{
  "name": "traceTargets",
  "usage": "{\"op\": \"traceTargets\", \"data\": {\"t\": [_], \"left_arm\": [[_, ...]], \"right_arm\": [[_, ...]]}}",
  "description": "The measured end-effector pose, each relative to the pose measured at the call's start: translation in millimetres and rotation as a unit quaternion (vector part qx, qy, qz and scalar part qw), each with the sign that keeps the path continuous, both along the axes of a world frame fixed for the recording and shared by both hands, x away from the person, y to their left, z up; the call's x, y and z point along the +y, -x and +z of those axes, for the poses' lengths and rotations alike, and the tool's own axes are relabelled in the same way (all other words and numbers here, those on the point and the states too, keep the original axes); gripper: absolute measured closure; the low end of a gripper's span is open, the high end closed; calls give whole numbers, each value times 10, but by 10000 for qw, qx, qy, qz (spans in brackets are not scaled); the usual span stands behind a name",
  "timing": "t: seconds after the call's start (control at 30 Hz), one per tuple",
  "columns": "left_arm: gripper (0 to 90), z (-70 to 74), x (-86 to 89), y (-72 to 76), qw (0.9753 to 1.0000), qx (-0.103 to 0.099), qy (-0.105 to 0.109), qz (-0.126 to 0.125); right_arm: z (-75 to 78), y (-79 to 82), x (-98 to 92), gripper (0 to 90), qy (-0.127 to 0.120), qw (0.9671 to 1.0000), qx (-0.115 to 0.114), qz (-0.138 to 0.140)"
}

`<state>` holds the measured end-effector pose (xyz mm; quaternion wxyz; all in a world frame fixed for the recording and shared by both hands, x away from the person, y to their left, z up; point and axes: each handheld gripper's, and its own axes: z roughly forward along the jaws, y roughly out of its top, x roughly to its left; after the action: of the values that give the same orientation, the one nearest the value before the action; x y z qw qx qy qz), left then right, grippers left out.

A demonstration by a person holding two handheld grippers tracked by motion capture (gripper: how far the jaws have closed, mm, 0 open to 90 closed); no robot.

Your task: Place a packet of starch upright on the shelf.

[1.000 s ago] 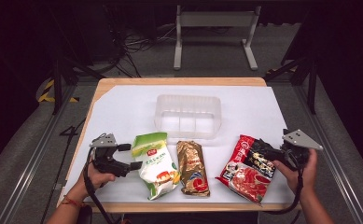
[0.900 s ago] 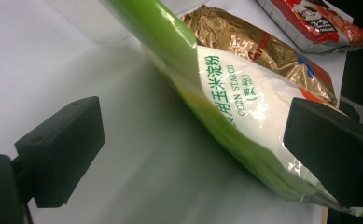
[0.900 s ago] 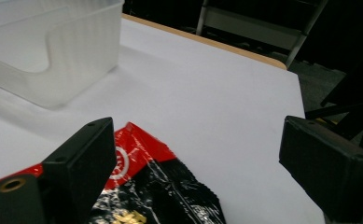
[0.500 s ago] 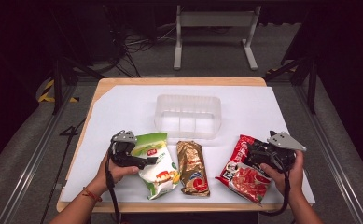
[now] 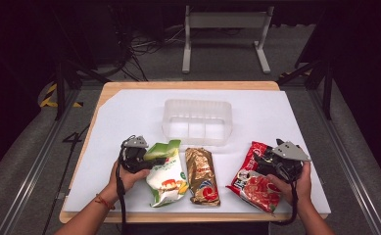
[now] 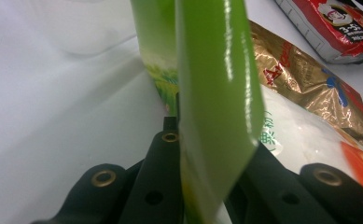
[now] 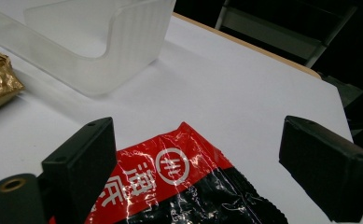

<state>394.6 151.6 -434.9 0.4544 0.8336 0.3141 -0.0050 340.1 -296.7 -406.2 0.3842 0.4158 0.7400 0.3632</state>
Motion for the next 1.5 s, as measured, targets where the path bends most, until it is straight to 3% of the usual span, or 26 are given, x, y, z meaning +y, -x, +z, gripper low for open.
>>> {"op": "traceTargets", "data": {"t": [0.3,0.73,1.0,1.27,1.5], "left_arm": [[900,123,32,135,9991,-381,191,22],[900,376,71,239,9934,-911,691,-118],[900,511,58,352,9891,-1256,749,-187],[900,589,85,402,9857,-1482,781,-191],[900,662,107,404,9825,-1708,736,-40]], "right_arm": [[-22,43,-85,117,-141,9998,20,-141],[-12,141,-168,116,-151,9995,-72,-277],[-59,179,-242,115,-249,9990,-28,-380],[-59,173,-235,114,-184,9990,-86,-394],[-87,158,-208,113,-98,9992,-66,-370]]}}
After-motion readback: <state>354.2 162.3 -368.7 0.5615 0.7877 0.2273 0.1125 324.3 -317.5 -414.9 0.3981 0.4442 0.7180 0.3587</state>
